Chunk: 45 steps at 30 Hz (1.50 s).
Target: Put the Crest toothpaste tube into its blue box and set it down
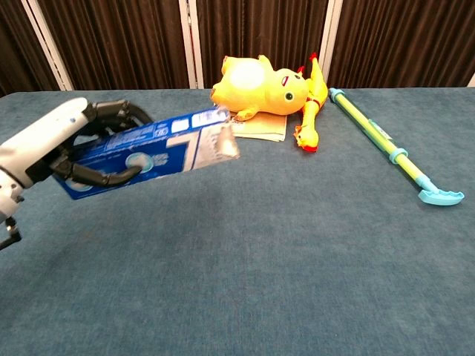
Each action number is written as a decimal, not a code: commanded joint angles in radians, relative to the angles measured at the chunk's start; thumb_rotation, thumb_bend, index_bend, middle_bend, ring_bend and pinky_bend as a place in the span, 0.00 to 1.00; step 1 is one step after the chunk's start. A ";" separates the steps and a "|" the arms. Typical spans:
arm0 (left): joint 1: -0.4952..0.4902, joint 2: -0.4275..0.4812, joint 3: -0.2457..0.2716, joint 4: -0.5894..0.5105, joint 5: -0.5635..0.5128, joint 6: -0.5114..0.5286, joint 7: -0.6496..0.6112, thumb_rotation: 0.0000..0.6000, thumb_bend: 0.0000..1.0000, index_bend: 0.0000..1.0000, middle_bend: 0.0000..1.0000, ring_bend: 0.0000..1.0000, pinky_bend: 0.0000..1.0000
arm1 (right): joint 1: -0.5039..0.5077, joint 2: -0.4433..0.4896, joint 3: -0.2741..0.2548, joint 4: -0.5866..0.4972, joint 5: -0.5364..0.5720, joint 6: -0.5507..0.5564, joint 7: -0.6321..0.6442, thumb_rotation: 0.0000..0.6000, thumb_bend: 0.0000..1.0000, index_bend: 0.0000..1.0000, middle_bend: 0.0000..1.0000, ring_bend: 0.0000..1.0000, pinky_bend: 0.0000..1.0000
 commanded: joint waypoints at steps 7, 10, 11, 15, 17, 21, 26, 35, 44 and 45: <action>0.022 -0.019 0.005 0.041 -0.034 -0.081 0.066 1.00 0.39 0.23 0.33 0.28 0.35 | -0.007 0.003 -0.013 -0.079 -0.032 -0.011 -0.058 1.00 0.25 0.00 0.40 0.18 0.18; 0.026 -0.004 0.003 0.015 -0.056 -0.120 0.117 1.00 0.29 0.16 0.19 0.15 0.20 | -0.013 0.007 -0.016 -0.096 -0.035 -0.015 -0.067 1.00 0.25 0.00 0.40 0.18 0.18; 0.028 0.006 0.003 -0.002 -0.067 -0.139 0.141 1.00 0.27 0.15 0.16 0.12 0.17 | -0.016 0.007 -0.018 -0.101 -0.034 -0.016 -0.068 1.00 0.25 0.00 0.40 0.18 0.18; 0.032 0.069 0.000 -0.100 -0.098 -0.181 0.244 1.00 0.22 0.11 0.09 0.07 0.12 | -0.031 0.002 -0.031 -0.114 -0.036 -0.017 -0.065 1.00 0.25 0.00 0.40 0.18 0.18; 0.041 0.103 -0.002 -0.158 -0.106 -0.183 0.272 1.00 0.22 0.11 0.08 0.06 0.11 | -0.043 -0.005 -0.043 -0.121 -0.037 -0.016 -0.060 1.00 0.25 0.00 0.40 0.18 0.18; 0.059 0.182 0.004 -0.266 -0.096 -0.160 0.315 1.00 0.22 0.10 0.08 0.06 0.09 | -0.079 -0.020 -0.077 -0.143 -0.034 -0.009 -0.043 1.00 0.25 0.00 0.40 0.18 0.18; 0.105 0.317 0.019 -0.426 -0.087 -0.110 0.347 1.00 0.22 0.10 0.08 0.06 0.09 | -0.153 -0.032 -0.151 -0.196 -0.028 -0.006 -0.017 1.00 0.25 0.00 0.40 0.18 0.18; 0.223 0.559 0.139 -0.609 0.023 0.019 0.360 1.00 0.19 0.10 0.08 0.06 0.08 | -0.330 -0.015 -0.296 -0.347 0.168 -0.076 0.050 1.00 0.25 0.00 0.14 0.01 0.06; 0.346 0.632 0.215 -0.532 0.143 0.166 0.435 1.00 0.12 0.04 0.01 0.00 0.01 | -0.442 0.021 -0.382 -0.401 0.255 -0.099 0.109 1.00 0.25 0.00 0.01 0.00 0.00; 0.357 0.634 0.218 -0.523 0.144 0.174 0.432 1.00 0.12 0.04 0.00 0.00 0.00 | -0.450 0.022 -0.386 -0.392 0.245 -0.089 0.111 1.00 0.25 0.00 0.00 0.00 0.00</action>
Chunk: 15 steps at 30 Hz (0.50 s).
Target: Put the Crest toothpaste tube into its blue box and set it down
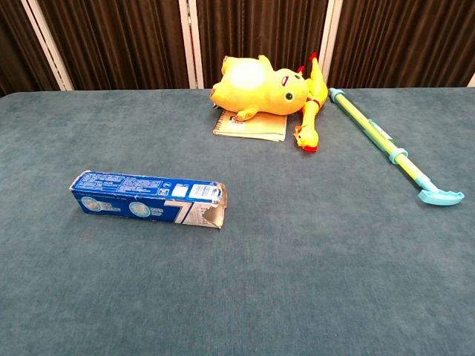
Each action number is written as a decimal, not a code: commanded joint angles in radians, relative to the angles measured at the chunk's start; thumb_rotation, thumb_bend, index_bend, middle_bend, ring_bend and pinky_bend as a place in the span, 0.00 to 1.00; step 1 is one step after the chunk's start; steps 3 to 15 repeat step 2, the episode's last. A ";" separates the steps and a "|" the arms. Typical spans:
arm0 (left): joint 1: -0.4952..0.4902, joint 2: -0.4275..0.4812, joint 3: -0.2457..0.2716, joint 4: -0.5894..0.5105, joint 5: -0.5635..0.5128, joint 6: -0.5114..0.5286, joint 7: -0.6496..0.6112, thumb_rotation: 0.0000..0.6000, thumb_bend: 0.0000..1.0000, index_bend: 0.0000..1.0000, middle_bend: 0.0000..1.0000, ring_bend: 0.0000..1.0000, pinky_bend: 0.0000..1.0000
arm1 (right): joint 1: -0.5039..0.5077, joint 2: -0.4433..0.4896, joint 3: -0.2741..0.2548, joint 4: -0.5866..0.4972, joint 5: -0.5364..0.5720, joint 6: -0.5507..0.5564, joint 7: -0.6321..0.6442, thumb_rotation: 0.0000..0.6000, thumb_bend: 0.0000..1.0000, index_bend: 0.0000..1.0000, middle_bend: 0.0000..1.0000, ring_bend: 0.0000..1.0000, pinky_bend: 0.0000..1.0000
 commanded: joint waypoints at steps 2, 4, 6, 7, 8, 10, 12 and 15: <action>0.050 0.016 0.014 0.047 0.014 0.044 0.002 1.00 0.12 0.04 0.00 0.00 0.00 | -0.034 0.006 -0.022 0.036 -0.041 0.033 0.010 1.00 0.25 0.00 0.00 0.00 0.00; 0.050 0.016 0.014 0.047 0.014 0.044 0.002 1.00 0.12 0.04 0.00 0.00 0.00 | -0.034 0.006 -0.022 0.036 -0.041 0.033 0.010 1.00 0.25 0.00 0.00 0.00 0.00; 0.050 0.016 0.014 0.047 0.014 0.044 0.002 1.00 0.12 0.04 0.00 0.00 0.00 | -0.034 0.006 -0.022 0.036 -0.041 0.033 0.010 1.00 0.25 0.00 0.00 0.00 0.00; 0.050 0.016 0.014 0.047 0.014 0.044 0.002 1.00 0.12 0.04 0.00 0.00 0.00 | -0.034 0.006 -0.022 0.036 -0.041 0.033 0.010 1.00 0.25 0.00 0.00 0.00 0.00; 0.050 0.016 0.014 0.047 0.014 0.044 0.002 1.00 0.12 0.04 0.00 0.00 0.00 | -0.034 0.006 -0.022 0.036 -0.041 0.033 0.010 1.00 0.25 0.00 0.00 0.00 0.00; 0.050 0.016 0.014 0.047 0.014 0.044 0.002 1.00 0.12 0.04 0.00 0.00 0.00 | -0.034 0.006 -0.022 0.036 -0.041 0.033 0.010 1.00 0.25 0.00 0.00 0.00 0.00; 0.050 0.016 0.014 0.047 0.014 0.044 0.002 1.00 0.12 0.04 0.00 0.00 0.00 | -0.034 0.006 -0.022 0.036 -0.041 0.033 0.010 1.00 0.25 0.00 0.00 0.00 0.00; 0.050 0.016 0.014 0.047 0.014 0.044 0.002 1.00 0.12 0.04 0.00 0.00 0.00 | -0.034 0.006 -0.022 0.036 -0.041 0.033 0.010 1.00 0.25 0.00 0.00 0.00 0.00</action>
